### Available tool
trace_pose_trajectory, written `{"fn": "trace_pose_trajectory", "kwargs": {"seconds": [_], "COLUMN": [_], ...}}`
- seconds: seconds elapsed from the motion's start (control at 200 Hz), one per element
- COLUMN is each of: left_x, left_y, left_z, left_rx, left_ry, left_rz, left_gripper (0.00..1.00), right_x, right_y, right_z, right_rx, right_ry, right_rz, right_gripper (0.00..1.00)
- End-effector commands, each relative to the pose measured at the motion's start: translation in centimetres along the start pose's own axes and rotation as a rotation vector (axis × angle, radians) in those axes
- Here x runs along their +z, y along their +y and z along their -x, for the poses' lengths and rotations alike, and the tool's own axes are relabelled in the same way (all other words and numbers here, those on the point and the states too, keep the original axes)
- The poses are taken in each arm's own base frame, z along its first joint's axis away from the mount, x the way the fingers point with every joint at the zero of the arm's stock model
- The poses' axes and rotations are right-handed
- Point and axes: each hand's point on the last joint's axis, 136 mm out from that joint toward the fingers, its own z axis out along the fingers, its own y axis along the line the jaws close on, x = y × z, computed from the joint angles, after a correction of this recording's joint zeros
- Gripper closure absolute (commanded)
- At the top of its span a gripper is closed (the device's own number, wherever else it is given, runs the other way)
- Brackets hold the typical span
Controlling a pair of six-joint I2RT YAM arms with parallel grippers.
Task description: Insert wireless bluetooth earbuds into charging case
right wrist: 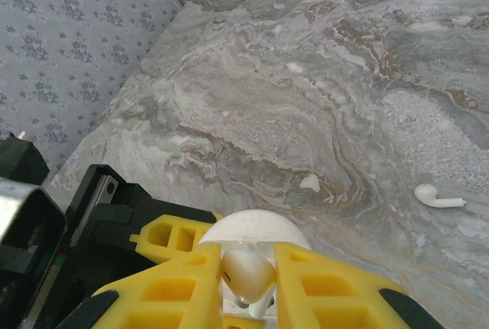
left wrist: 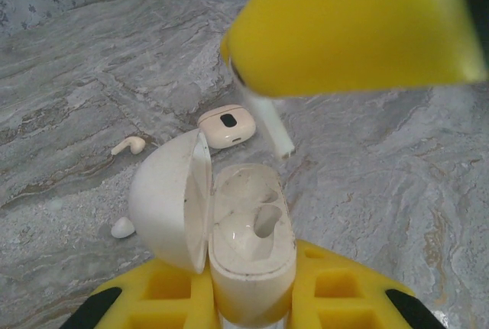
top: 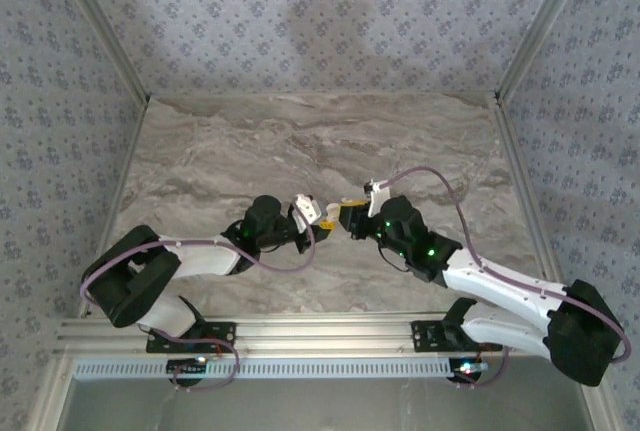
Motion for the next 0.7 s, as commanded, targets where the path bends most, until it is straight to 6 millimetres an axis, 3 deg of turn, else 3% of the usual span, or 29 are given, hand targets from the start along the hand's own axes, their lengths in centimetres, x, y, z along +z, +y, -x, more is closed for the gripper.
{"fn": "trace_pose_trajectory", "kwargs": {"seconds": [0.0, 0.695], "left_x": [0.2, -0.3], "left_y": [0.2, 0.1], "left_z": [2.5, 3.6], "left_rx": [0.021, 0.021], "left_ry": [-0.076, -0.113], "left_rz": [0.008, 0.009], "left_gripper": [0.9, 0.9], "right_x": [0.2, 0.8], "right_y": [0.3, 0.6], "right_z": [0.7, 0.2], "right_rx": [-0.01, -0.025], "right_ry": [-0.035, -0.028], "right_rz": [-0.004, 0.005], "right_gripper": [0.77, 0.77]}}
